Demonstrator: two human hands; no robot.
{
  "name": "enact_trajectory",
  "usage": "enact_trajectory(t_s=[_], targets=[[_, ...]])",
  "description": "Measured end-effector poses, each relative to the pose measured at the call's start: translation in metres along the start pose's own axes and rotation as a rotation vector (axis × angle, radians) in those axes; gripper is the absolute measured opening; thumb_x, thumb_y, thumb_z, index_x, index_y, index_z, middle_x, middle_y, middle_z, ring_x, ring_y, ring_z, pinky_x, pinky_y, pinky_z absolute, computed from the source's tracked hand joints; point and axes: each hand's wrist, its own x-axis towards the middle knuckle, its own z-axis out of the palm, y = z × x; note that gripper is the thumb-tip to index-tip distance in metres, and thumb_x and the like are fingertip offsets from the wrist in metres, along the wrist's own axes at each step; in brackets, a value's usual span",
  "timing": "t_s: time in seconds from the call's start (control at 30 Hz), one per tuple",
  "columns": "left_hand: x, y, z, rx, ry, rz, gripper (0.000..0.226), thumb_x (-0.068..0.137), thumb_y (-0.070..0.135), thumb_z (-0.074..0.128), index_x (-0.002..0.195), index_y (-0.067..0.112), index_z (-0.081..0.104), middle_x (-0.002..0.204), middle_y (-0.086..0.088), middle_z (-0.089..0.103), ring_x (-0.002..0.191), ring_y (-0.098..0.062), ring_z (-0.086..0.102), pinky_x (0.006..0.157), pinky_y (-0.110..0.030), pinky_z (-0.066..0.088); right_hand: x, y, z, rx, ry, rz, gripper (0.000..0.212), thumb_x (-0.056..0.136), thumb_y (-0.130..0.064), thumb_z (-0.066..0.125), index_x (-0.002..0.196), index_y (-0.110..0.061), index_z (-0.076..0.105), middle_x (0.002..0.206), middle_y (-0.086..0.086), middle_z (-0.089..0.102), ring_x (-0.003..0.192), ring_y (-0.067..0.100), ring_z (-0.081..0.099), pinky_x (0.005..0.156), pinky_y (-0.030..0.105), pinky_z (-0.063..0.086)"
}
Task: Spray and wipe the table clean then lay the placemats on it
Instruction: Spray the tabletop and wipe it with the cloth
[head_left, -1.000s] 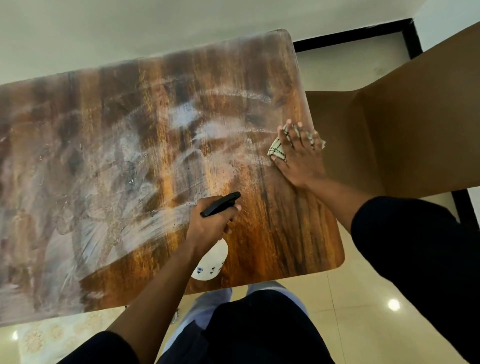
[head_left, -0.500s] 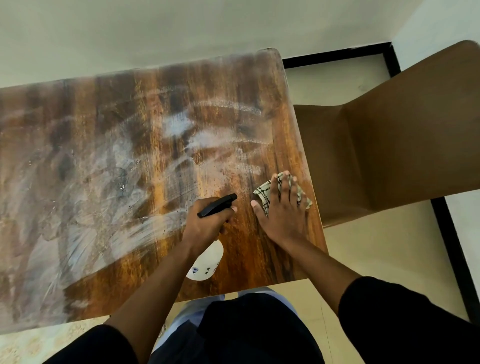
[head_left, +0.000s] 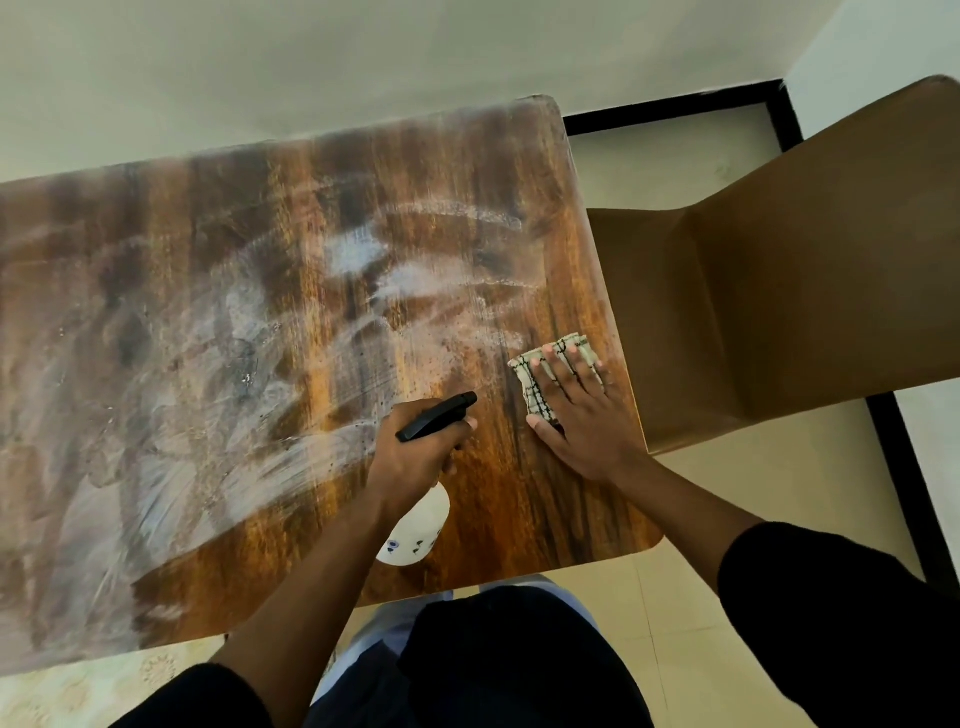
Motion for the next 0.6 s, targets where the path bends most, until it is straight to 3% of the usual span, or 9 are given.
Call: enact_trajectory(t_s=[0.2, 0.37, 0.6], targets=[[0.002, 0.004, -0.004, 0.012, 0.015, -0.02, 0.009, 0.098, 0.011, 0.074, 0.094, 0.003, 0.076, 0.08, -0.024, 0.072, 0.046, -0.019, 0.058, 0.044, -0.019, 0.042, 0.066, 0.009, -0.021, 0.122, 0.027, 0.226, 0.07, 0.105, -0.065, 0.015, 0.162, -0.038, -0.015, 0.172, 0.001, -0.019, 0.157, 0.029, -0.021, 0.125, 0.059, -0.006], [0.006, 0.007, -0.002, 0.009, 0.01, -0.026, 0.007, 0.098, 0.01, 0.075, 0.095, 0.003, 0.076, 0.08, -0.023, 0.072, 0.048, -0.02, 0.059, 0.044, -0.019, 0.042, 0.1, 0.025, -0.03, 0.107, 0.034, 0.294, 0.063, 0.108, -0.056, 0.02, 0.164, -0.04, -0.006, 0.173, 0.002, -0.014, 0.158, 0.028, -0.018, 0.127, 0.059, 0.003], [0.008, 0.016, 0.003, 0.036, -0.047, 0.033, 0.009, 0.098, 0.01, 0.074, 0.096, 0.001, 0.076, 0.072, -0.015, 0.07, 0.047, -0.021, 0.06, 0.045, -0.02, 0.043, 0.039, 0.01, -0.011, 0.157, 0.101, 0.375, 0.063, 0.109, -0.052, 0.022, 0.166, -0.032, 0.001, 0.174, 0.002, -0.004, 0.16, 0.027, -0.009, 0.127, 0.057, 0.009]])
